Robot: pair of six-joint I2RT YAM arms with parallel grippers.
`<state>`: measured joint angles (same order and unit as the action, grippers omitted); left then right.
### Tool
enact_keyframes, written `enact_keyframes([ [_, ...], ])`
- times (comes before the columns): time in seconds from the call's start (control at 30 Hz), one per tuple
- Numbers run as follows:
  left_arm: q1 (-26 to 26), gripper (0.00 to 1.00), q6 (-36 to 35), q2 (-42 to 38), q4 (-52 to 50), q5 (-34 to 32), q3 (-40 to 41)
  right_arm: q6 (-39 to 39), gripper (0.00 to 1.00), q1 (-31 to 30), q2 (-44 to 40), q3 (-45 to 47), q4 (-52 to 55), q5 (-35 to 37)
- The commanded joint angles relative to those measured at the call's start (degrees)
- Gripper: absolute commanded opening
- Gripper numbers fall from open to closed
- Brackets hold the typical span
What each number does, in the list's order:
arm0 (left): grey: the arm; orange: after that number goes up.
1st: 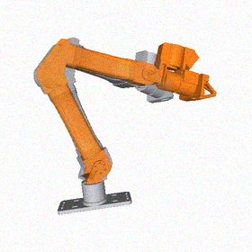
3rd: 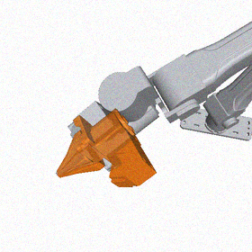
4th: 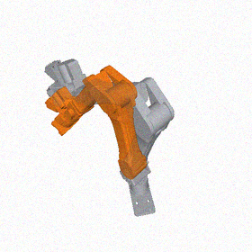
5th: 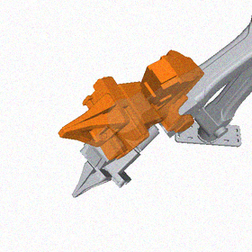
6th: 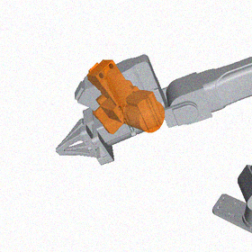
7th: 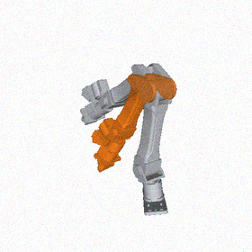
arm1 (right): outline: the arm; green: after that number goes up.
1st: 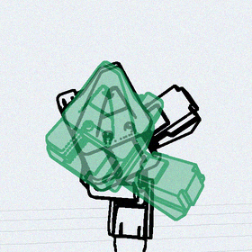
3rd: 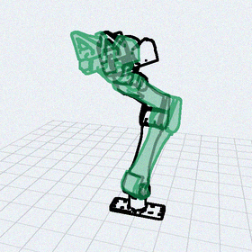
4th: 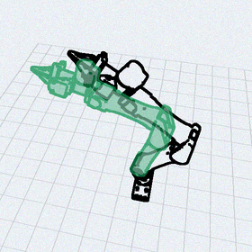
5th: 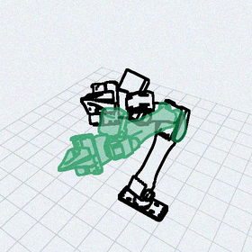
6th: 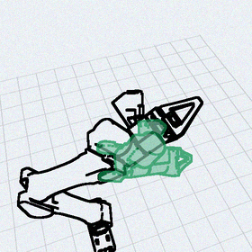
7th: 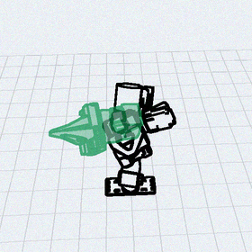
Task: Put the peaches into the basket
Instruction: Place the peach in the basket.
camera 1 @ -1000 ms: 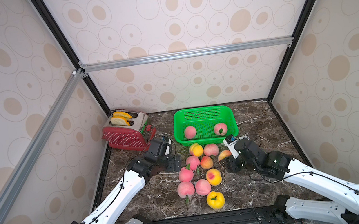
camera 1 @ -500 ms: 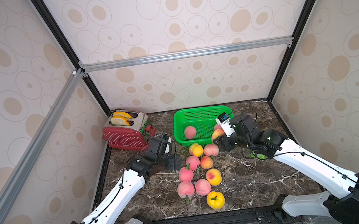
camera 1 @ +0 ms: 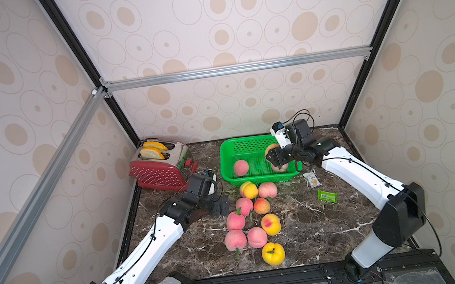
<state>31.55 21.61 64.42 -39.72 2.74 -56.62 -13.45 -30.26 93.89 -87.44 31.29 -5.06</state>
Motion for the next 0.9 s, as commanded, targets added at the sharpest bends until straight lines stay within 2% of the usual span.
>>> enact_keyframes([
  [0.0, 0.2, 0.99, 0.3, -1.2, -0.6, 0.5, -1.3, 1.2, 0.58, 0.8, 3.4, -3.8, 0.7, -2.3],
  [0.67, 0.2, 0.99, 0.1, -2.4, -1.4, 1.4, -1.0, 0.3, 0.56, 1.3, 22.9, -11.2, 0.5, -3.8],
  [0.87, 0.2, 0.99, 0.2, -2.0, -1.3, 1.7, -1.2, -0.7, 0.56, 1.3, 25.8, -11.6, -0.8, -4.3],
])
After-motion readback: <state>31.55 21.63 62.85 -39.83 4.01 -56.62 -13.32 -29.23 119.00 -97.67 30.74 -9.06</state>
